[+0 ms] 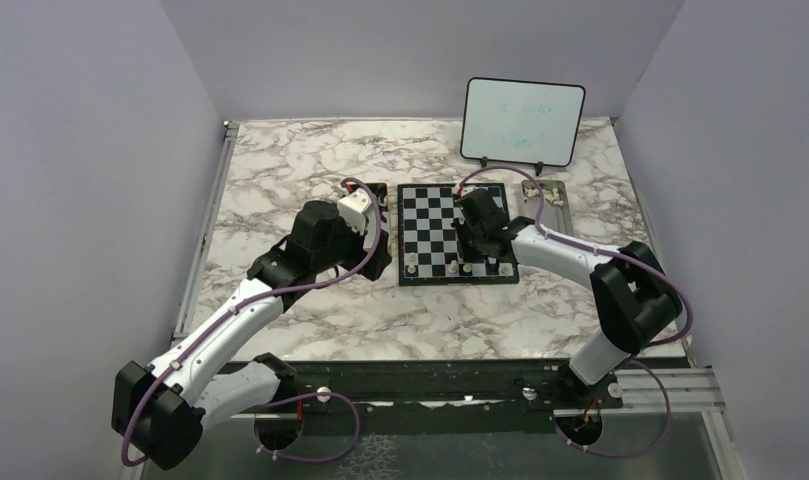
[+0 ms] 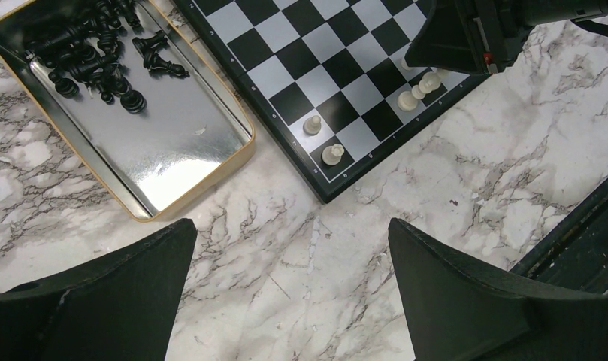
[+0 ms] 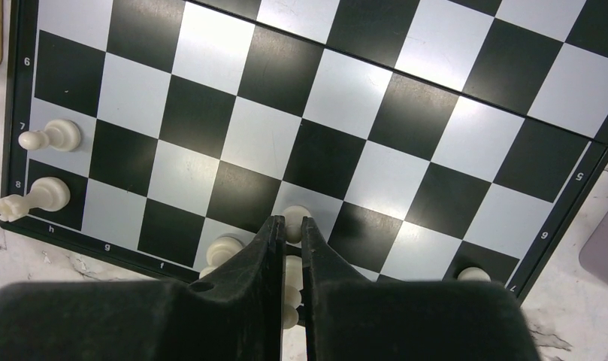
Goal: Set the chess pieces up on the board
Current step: Place the chess piece on the chessboard.
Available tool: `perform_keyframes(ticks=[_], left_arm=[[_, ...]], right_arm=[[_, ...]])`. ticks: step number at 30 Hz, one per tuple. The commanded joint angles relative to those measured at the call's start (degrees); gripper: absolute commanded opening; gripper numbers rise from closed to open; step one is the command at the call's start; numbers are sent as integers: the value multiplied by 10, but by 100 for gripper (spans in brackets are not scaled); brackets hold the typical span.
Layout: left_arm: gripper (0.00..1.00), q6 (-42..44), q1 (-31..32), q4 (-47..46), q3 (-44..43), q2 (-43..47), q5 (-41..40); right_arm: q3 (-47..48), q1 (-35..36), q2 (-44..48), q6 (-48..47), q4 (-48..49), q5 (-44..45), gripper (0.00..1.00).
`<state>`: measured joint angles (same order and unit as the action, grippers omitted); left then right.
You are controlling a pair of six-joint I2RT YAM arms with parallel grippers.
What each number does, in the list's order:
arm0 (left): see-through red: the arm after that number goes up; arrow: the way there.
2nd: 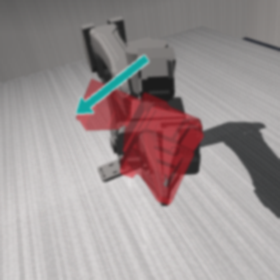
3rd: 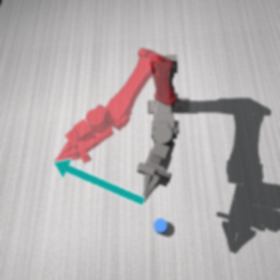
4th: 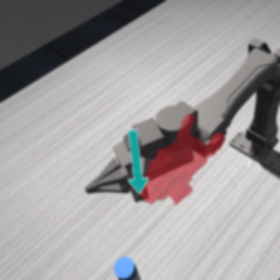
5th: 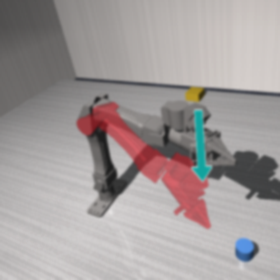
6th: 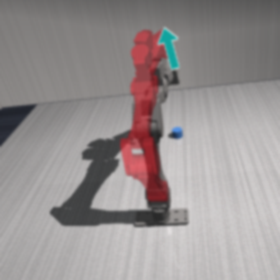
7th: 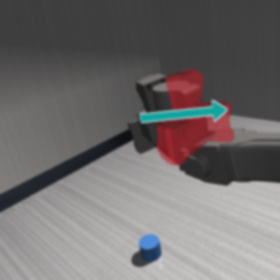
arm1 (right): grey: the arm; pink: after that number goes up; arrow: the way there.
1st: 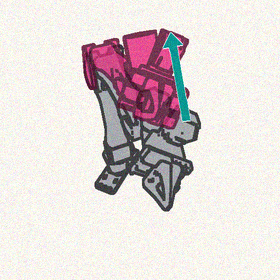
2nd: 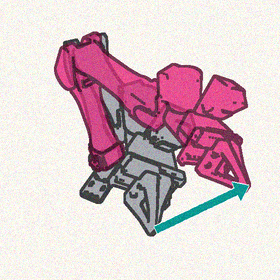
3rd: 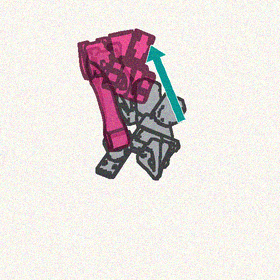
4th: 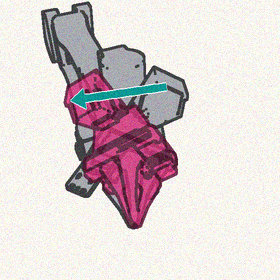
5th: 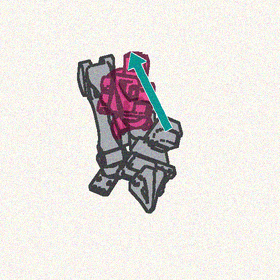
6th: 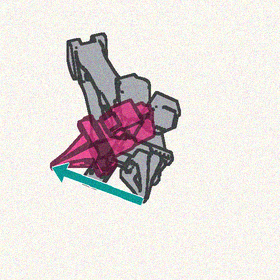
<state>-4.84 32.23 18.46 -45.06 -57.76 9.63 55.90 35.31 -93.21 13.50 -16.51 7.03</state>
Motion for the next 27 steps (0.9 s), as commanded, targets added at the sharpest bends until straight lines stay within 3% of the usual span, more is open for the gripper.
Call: perform_keyframes(ticks=[1, 16, 27], left_arm=[[99, 9, -1, -11, 7, 7, -10], [99, 9, -1, -11, 8, 9, -9], [99, 9, -1, -11, 8, 8, -10]], right_arm=[[17, 5, -13, 7, -16, 9, 18], [36, 5, 10, 25, -15, 29, 37], [15, 5, 78, 35, -50, 64, 36]])
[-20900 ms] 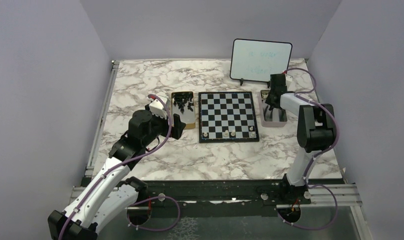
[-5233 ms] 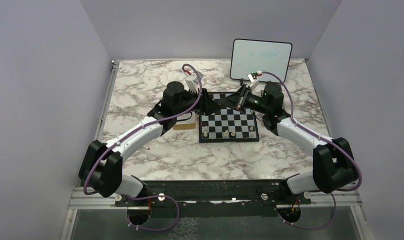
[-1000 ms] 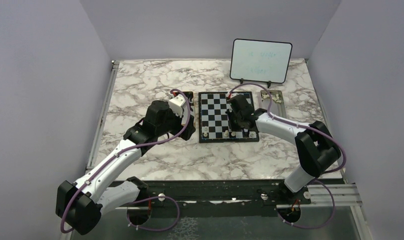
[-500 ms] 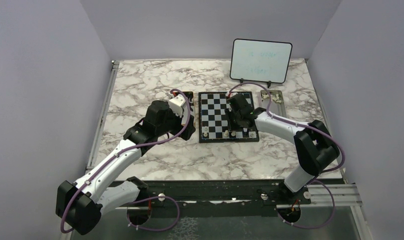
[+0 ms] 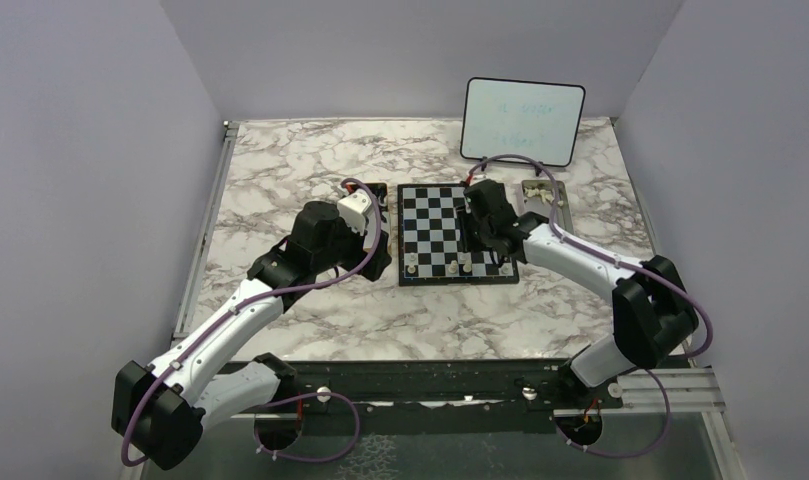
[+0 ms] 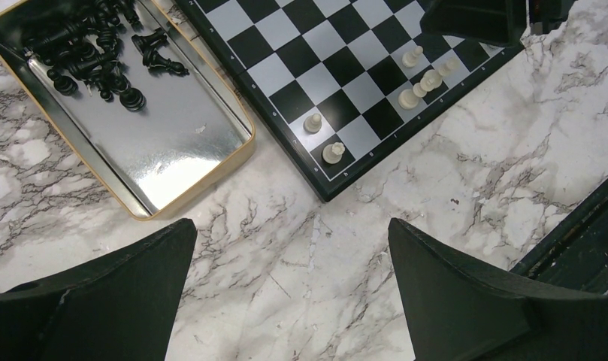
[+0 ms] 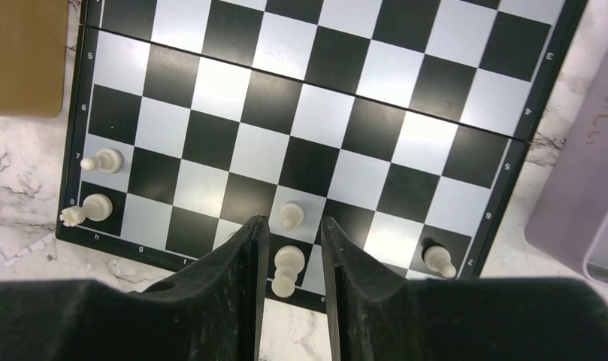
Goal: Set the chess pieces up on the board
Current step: Place the chess piece on the chessboard, then adjust the chess piece on the chessboard.
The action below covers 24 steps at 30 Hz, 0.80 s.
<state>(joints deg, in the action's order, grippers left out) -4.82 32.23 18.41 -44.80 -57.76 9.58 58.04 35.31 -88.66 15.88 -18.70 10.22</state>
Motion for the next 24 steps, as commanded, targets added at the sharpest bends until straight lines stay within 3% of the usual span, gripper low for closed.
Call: perform_keyframes(ticks=[1, 15, 24], left_arm=[[99, 9, -1, -11, 6, 8, -10], [99, 5, -1, -15, 7, 6, -15], [99, 5, -1, -15, 7, 6, -15]], right_arm=[[-12, 5, 37, 11, -32, 33, 36], [-60, 5, 37, 19, -54, 56, 32], [-77, 5, 17, 24, -17, 39, 32]])
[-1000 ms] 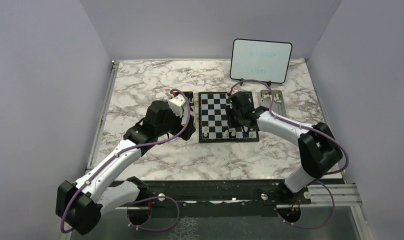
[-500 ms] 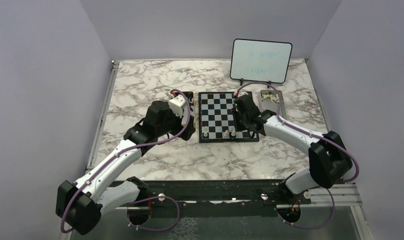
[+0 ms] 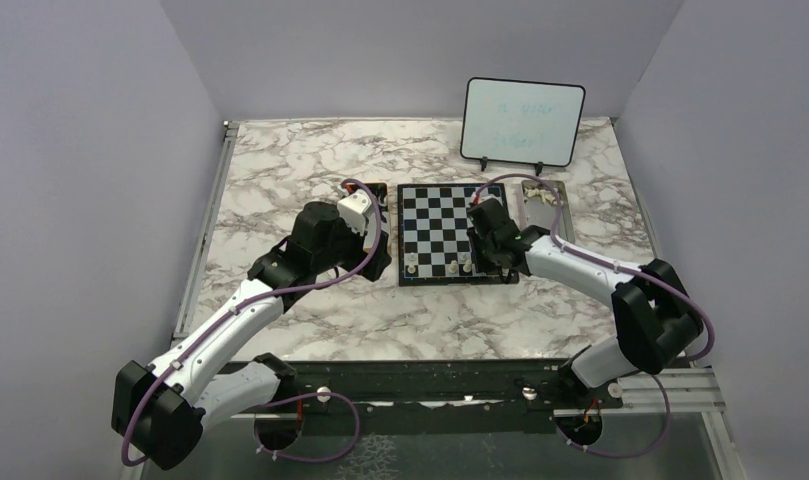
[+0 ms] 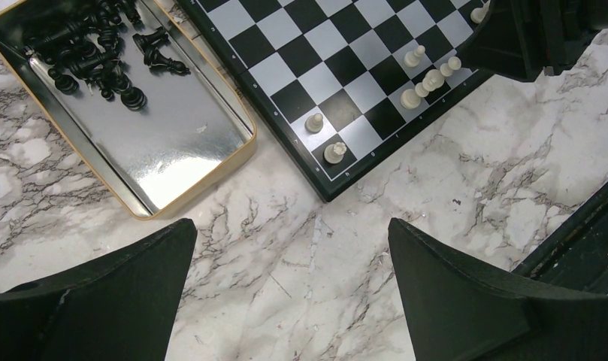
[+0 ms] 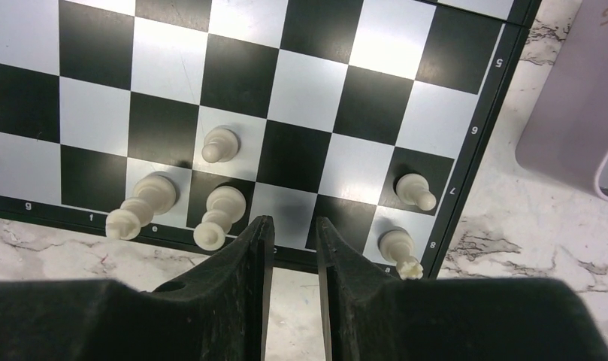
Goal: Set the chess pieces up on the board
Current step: Adjust the chess piece on the chessboard.
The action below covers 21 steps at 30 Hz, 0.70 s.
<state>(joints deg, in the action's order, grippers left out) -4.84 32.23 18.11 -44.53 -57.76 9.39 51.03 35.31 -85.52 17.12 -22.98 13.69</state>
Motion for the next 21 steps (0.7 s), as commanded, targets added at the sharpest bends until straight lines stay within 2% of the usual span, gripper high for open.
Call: perform_keyframes(ticks=[1, 21], left_arm=[[99, 6, -1, -12, 5, 6, -14], [99, 5, -1, -12, 5, 6, -15]], right_arm=[[-7, 5, -18, 12, 29, 4, 31], [-5, 5, -35, 16, 46, -18, 32]])
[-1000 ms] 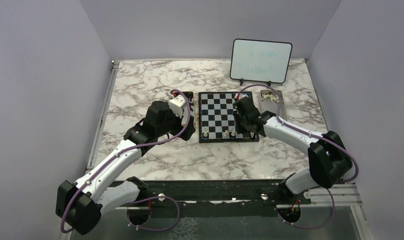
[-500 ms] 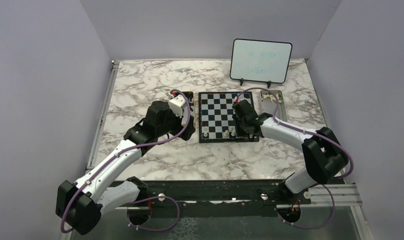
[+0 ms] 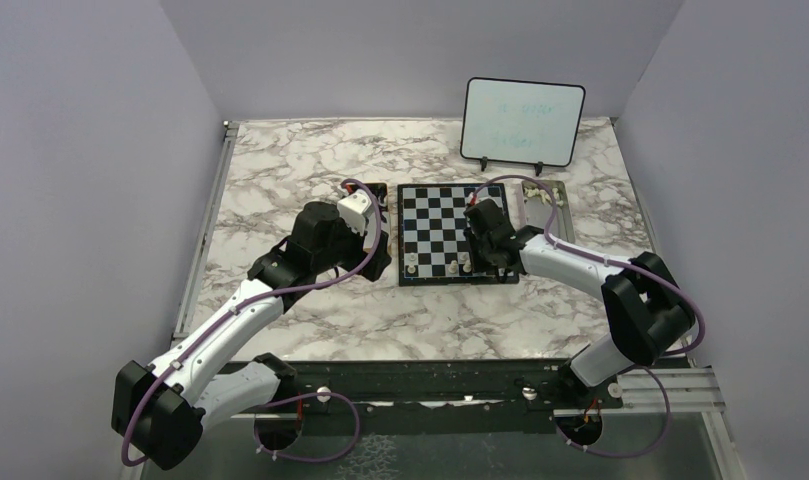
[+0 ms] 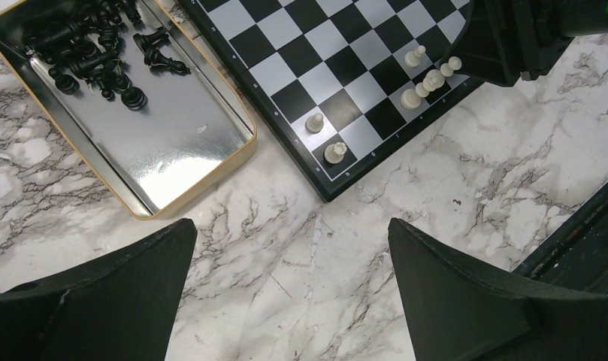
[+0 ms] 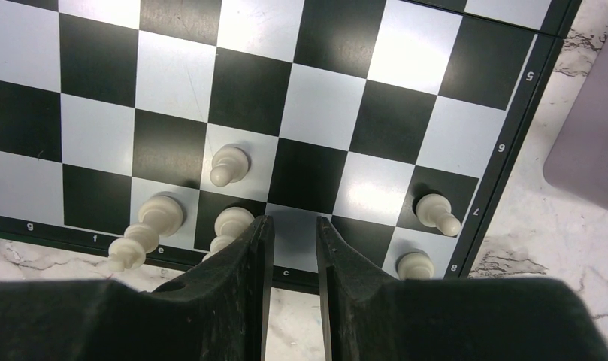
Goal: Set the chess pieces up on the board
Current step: Adjust the chess piece on the chessboard.
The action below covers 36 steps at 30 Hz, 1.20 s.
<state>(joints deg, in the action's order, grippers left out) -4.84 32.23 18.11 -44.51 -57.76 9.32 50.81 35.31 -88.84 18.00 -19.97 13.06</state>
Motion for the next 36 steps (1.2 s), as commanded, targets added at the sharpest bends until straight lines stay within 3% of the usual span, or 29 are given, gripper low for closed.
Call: perform_keyframes(ticks=[1, 25, 36], left_arm=[[99, 5, -1, -12, 5, 6, -14], [99, 5, -1, -12, 5, 4, -15], [99, 5, -1, -12, 5, 5, -14]], right_arm=[[-3, 5, -2, 7, 15, -13, 31], [1, 5, -4, 9, 5, -25, 31], [36, 4, 30, 15, -42, 42, 31]])
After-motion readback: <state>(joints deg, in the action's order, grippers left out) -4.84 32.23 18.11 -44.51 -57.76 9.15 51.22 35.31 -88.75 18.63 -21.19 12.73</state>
